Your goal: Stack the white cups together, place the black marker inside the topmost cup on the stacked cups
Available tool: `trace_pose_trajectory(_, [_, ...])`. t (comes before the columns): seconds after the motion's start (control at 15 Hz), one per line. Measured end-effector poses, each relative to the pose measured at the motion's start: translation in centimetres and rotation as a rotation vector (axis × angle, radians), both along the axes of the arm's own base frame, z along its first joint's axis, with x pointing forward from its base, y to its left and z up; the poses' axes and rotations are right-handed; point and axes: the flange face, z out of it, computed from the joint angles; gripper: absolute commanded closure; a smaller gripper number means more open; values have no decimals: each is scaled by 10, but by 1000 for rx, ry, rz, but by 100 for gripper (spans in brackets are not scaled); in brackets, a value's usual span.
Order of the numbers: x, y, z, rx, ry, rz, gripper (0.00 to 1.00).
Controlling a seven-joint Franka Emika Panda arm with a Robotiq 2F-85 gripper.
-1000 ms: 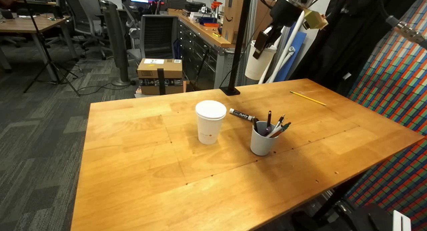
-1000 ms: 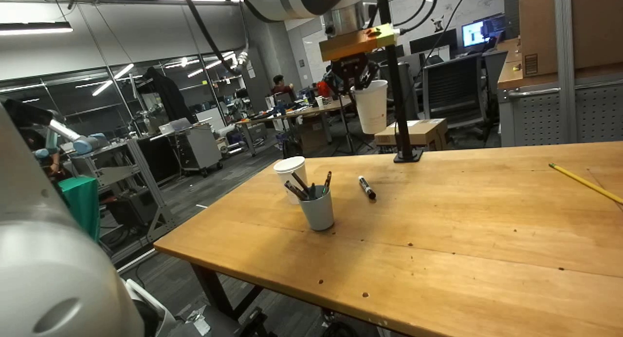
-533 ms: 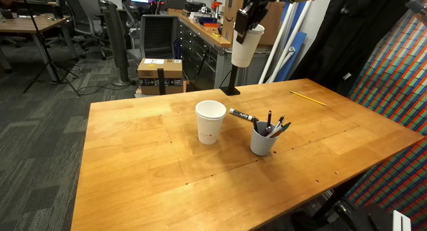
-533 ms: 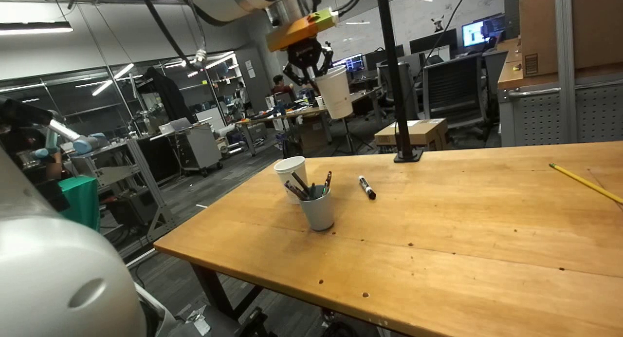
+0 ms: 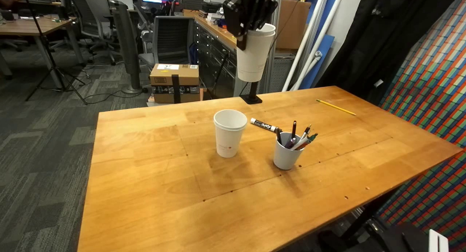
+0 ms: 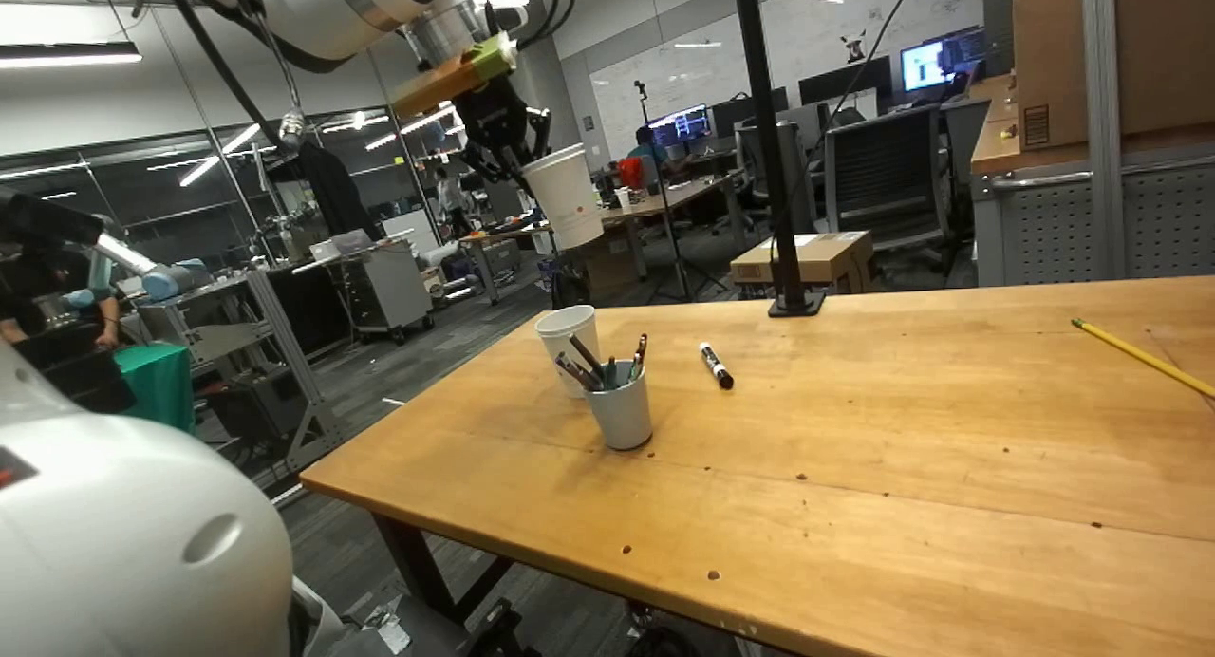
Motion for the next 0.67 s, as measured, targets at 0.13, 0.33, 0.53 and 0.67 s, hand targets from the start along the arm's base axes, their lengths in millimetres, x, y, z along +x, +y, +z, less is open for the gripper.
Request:
trace_pose_trajectory(0.13, [-13,14,1,-1,22,-39,98])
trace_pose_trajectory(0.33, [-27,27,0,5,52,-96,98])
trace_pose_trajectory(0.53, [-33,35,-2,54,91,-144,98])
trace_pose_trajectory(0.67, [-35,38,-3,98,118,-169,98])
